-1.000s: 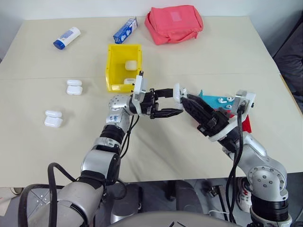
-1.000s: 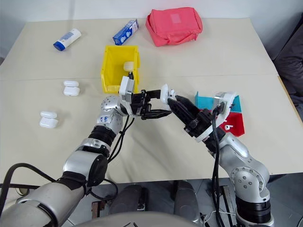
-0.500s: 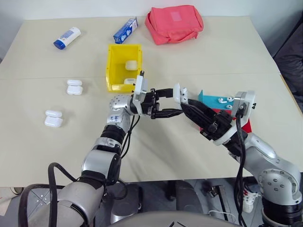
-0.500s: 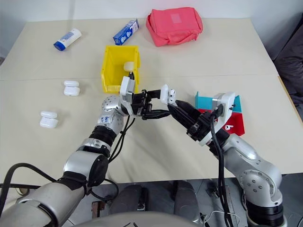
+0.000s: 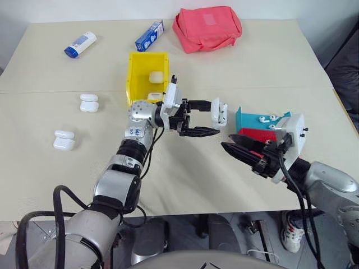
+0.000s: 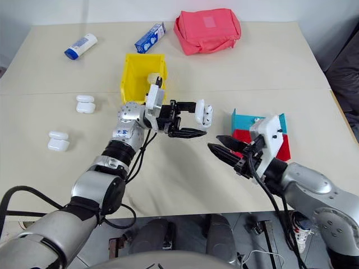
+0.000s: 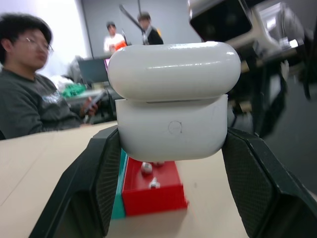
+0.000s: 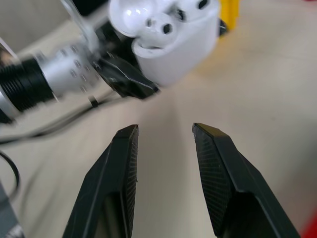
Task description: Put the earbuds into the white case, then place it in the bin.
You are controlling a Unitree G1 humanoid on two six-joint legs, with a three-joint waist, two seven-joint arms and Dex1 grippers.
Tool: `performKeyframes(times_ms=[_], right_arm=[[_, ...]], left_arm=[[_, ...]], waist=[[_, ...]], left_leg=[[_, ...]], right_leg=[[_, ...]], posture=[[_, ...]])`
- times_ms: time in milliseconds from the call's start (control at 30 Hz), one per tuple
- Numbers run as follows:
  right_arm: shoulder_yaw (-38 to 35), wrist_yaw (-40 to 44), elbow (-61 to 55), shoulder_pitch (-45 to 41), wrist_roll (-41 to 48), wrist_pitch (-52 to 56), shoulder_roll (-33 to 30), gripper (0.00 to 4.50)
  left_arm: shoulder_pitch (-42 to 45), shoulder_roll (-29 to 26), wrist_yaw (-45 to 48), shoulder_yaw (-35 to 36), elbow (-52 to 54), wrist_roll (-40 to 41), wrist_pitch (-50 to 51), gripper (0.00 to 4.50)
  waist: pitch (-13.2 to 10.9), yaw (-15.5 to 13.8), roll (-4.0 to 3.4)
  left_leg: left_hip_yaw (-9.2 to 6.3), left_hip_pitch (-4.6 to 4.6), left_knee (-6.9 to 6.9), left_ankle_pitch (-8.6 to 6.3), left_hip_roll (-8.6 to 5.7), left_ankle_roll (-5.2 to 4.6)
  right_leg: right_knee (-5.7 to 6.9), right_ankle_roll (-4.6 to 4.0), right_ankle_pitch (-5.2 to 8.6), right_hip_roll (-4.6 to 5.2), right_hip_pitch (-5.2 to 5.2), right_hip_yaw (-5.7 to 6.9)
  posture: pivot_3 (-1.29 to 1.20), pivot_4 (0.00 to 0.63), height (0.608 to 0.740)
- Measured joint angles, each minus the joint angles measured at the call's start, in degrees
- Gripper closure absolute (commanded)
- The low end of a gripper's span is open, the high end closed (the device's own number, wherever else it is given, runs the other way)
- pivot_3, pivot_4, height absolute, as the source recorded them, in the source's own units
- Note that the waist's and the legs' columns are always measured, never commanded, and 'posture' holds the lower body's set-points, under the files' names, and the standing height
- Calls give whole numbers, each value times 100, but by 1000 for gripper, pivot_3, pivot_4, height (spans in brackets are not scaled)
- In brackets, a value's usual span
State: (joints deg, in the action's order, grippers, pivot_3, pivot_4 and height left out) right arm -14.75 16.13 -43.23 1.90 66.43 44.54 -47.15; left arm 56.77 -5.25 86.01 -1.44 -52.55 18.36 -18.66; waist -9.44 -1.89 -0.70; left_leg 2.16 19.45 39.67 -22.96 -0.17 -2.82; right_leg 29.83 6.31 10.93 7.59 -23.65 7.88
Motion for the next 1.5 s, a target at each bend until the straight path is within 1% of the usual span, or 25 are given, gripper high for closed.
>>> performKeyframes(times_ms=[33, 100, 167, 200, 233, 267, 300, 333, 400, 467, 500, 600, 667, 767, 867, 967, 1100, 1233, 1333, 1400, 1433, 1500], right_arm=[[-173, 24, -30, 71, -2, 55, -172, 2749], [-447, 64, -105, 155, 10, 83, -398, 3084], [-712, 61, -203, 127, 78, 178, -671, 3578], [-819, 44, -217, 47, 130, 228, -863, 3934], [-886, -48, -210, -266, 229, 316, -1119, 4281], [-938, -139, -208, -571, 323, 356, -1322, 4446], [-946, -265, -207, -955, 456, 438, -1590, 4446], [-927, -341, -209, -1164, 544, 482, -1755, 4446], [-513, -518, -194, -1636, 744, 768, -2033, 4446], [4, -627, -154, -2127, 807, 965, -2032, 4446], [417, -696, -88, -2598, 787, 1110, -1976, 4446], [1095, -784, 58, -3426, 658, 1371, -1729, 4446], [1643, -726, 226, -4028, 349, 1568, -1431, 4446], [2065, -617, 459, -4541, -33, 1734, -1107, 4446], [2308, -429, 591, -4615, -433, 1847, -974, 4446], [2567, -259, 648, -4489, -793, 1957, -844, 4446], [2411, -65, 620, -4122, -1023, 2086, -1008, 4446], [1807, 90, 388, -3709, -1054, 2210, -1317, 4446], [1326, 165, 415, -3210, -1075, 2380, -1525, 4446], [871, 182, 435, -3013, -1055, 2383, -1482, 4446], [586, 185, 444, -2928, -1028, 2302, -1359, 4446], [114, 246, 456, -2683, -975, 2089, -1120, 4085]], left_arm=[[49, -46, 0, -55, -2, -85, -19, 1773], [118, -128, -1, -180, -6, -243, -54, 1773], [171, -273, -2, -374, -27, -514, -154, 1773], [193, -303, -2, -430, -56, -587, -186, 1773], [248, -334, -3, -464, -140, -651, -221, 1773], [321, -341, -7, -498, -217, -713, -257, 1773], [403, -356, -9, -585, -254, -823, -317, 1773], [467, -352, -10, -644, -259, -907, -359, 1773], [579, -382, -21, -667, -384, -1033, -467, 1773], [595, -389, -64, -666, -486, -1104, -504, 1773], [611, -375, -110, -670, -568, -1173, -526, 1773], [697, -266, -203, -702, -689, -1259, -566, 1773], [795, -272, -295, -711, -767, -1371, -583, 1773], [897, -241, -439, -749, -871, -1461, -605, 1773], [899, -247, -555, -751, -940, -1550, -651, 1773], [900, -218, -642, -743, -943, -1552, -672, 1773], [899, -251, -708, -688, -954, -1551, -636, 1773], [899, -282, -757, -633, -969, -1548, -622, 1773], [899, -377, -805, -498, -952, -1498, -578, 1773], [899, -417, -856, -382, -937, -1435, -556, 1773], [900, -404, -875, -354, -921, -1417, -544, 1773], [901, -363, -916, -327, -911, -1404, -522, 1773]], waist=[[-1, -5, 1], [-3, -20, 5], [-4, -34, 6], [-4, -34, 5], [-5, -26, 7], [-6, -25, 7], [-6, -32, 8], [-5, -37, 11], [-5, -71, 18], [-5, -80, 17], [-7, -77, 15], [-8, -93, 18], [-8, -77, 18], [-8, -83, 18], [-7, -86, 18], [-7, -82, 18], [-6, -92, 19], [-5, -106, 20], [-4, -99, 24], [-3, -101, 24], [-3, -101, 26], [-2, -105, 28]], left_leg=[[0, -1, 1, 0, 0, 0], [-1, -1, 0, 1, 1, 0], [0, -3, 1, 0, 2, 1], [4, -2, 0, 1, 0, 1], [7, -3, 1, 1, 1, 1], [4, -2, 1, 2, 2, 2], [0, -1, 0, 2, 5, 2], [-3, -2, -3, 0, 14, 7], [-15, -2, -4, -4, 32, 25], [-11, 2, -4, -1, 36, 37], [-10, 8, -4, 14, 34, 64], [-8, 15, -3, 17, 33, 66], [-1, 19, -2, 20, 31, 61], [-1, 26, -1, 24, 25, 52], [-2, 33, -1, 27, 18, 50], [-1, 42, 0, 32, 8, 44], [-3, 77, 25, 41, 3, 43], [-2, 83, 27, 52, 0, 42], [-1, 83, 26, 51, 1, 42], [1, 84, 25, 52, 1, 43], [1, 83, 23, 53, 3, 45], [2, 81, 23, 55, 2, 48]], right_leg=[[0, 1, 0, -1, 0, 0], [-1, 1, -1, -1, 1, -1], [-5, 1, 0, -1, 0, -2], [-3, 1, -1, 1, -3, -5], [-4, -1, -2, 2, -5, -8], [-8, -4, -3, 7, -7, -7], [-15, -5, -2, 12, -8, -9], [-19, -10, 0, 19, -6, -12], [-18, -34, 14, 18, -4, -14], [-8, -39, 16, 11, -13, -13], [-5, -37, 15, 9, -18, -11], [-2, -34, 11, 6, -21, -3], [0, -43, 2, 4, -24, 1], [2, -33, -8, 1, -29, 6], [1, -29, -11, -1, -33, 11], [3, -25, -13, -1, -38, 15], [3, -21, -31, -2, -61, 18], [-1, -21, -44, 0, -65, 15], [0, -20, -45, 0, -66, 10], [0, -19, -45, -2, -69, 9], [0, -19, -45, -4, -69, 10], [0, -17, -46, -7, -67, 10]], posture=[[0, 150, 740], [0, 150, 740], [0, 150, 740], [0, 150, 740], [0, 150, 740], [0, 150, 740], [0, 150, 740], [0, 150, 740], [0, 150, 740], [0, 150, 740], [0, 150, 740], [0, 150, 740], [0, 150, 740], [0, 150, 740], [0, 150, 740], [0, 150, 740], [0, 150, 740], [0, 150, 740], [0, 150, 740], [0, 150, 740], [0, 150, 740], [0, 150, 740]])
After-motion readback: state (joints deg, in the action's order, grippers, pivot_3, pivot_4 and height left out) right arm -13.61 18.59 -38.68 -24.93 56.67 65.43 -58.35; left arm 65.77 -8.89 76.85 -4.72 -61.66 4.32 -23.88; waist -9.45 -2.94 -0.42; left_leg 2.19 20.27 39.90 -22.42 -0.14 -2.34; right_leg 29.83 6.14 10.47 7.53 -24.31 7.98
